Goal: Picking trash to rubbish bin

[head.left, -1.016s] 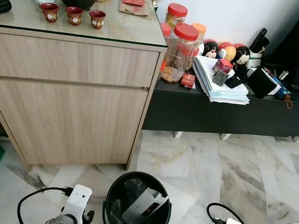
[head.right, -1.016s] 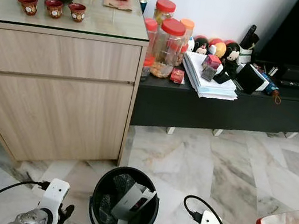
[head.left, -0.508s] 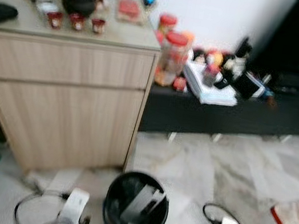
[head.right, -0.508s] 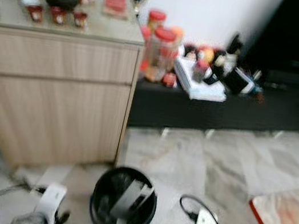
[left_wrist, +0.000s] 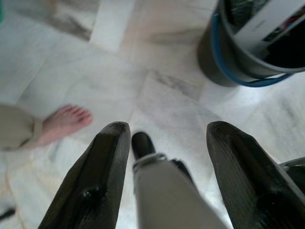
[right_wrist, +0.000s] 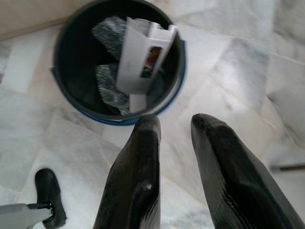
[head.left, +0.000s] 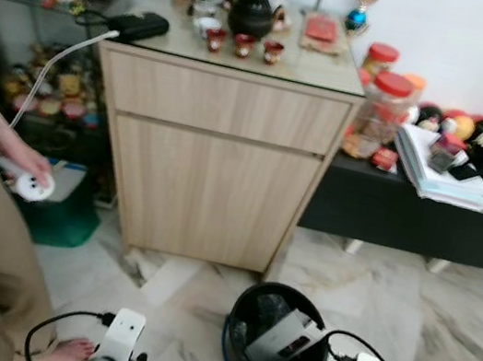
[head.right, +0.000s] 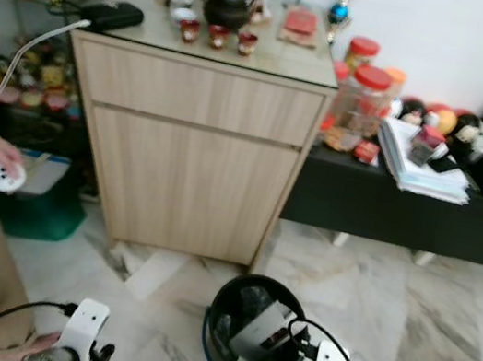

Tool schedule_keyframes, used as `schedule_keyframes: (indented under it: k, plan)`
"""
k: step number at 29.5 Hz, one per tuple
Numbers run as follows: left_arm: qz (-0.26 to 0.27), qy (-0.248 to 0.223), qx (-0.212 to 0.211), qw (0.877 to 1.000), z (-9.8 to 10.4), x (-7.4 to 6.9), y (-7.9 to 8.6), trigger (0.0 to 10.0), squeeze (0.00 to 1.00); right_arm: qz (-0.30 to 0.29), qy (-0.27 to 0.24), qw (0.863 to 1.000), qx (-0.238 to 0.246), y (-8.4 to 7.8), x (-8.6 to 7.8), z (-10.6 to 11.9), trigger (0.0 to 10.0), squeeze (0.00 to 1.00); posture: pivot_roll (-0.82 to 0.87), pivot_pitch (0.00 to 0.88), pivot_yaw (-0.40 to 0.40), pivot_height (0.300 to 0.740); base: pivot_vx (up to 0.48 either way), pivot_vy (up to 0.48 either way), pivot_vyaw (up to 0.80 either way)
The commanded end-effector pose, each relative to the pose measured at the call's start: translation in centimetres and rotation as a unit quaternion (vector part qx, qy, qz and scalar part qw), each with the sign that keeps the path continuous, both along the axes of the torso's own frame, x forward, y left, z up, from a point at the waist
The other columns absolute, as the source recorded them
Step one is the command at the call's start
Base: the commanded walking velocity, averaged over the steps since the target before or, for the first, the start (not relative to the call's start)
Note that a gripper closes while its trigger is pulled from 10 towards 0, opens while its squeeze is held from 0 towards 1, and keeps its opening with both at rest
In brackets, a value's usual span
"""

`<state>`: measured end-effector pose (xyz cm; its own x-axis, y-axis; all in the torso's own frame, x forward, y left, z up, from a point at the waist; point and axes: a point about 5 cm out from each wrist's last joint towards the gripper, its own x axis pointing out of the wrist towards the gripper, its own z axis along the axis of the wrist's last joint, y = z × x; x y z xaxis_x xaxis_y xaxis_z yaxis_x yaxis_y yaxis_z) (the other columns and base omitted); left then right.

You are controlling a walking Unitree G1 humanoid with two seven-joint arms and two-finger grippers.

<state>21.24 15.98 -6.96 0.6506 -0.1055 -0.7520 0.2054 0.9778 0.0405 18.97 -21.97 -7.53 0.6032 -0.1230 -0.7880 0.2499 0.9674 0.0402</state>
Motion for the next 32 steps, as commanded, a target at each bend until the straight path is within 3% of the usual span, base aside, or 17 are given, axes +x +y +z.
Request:
schedule_keyframes:
  k: [1, 17, 23, 32]
  plan:
    - [-0.002, 0.004, 0.001, 1.000, -0.12, -0.18, -0.12, 10.0, 0.00, -0.003, 0.002, 1.000, -0.006, -0.51, -0.12, 0.05, 10.0, 0.00, 0.00, 0.000, -0.119, 0.740, 0.000, 0.000, 0.00]
    - [0.006, 0.002, 0.000, 1.000, -0.06, -0.07, 0.02, 10.0, 0.00, -0.024, -0.007, 1.000, -0.001, -0.80, -0.19, 0.11, 10.0, 0.00, 0.00, 0.031, -0.118, 0.740, 0.000, 0.000, 0.00]
    - [0.006, 0.002, -0.001, 1.000, -0.04, -0.03, -0.04, 10.0, 0.00, -0.035, -0.014, 0.999, 0.003, -0.78, -0.09, 0.16, 10.0, 0.00, -0.01, 0.038, -0.117, 0.740, 0.000, 0.000, -0.53]
    - [0.008, 0.000, -0.003, 1.000, 0.00, 0.04, -0.09, 10.0, 0.00, -0.031, -0.014, 0.999, -0.001, -0.70, 0.09, 0.23, 10.0, 0.00, 0.00, 0.042, -0.118, 0.740, -0.093, 0.000, 0.00]
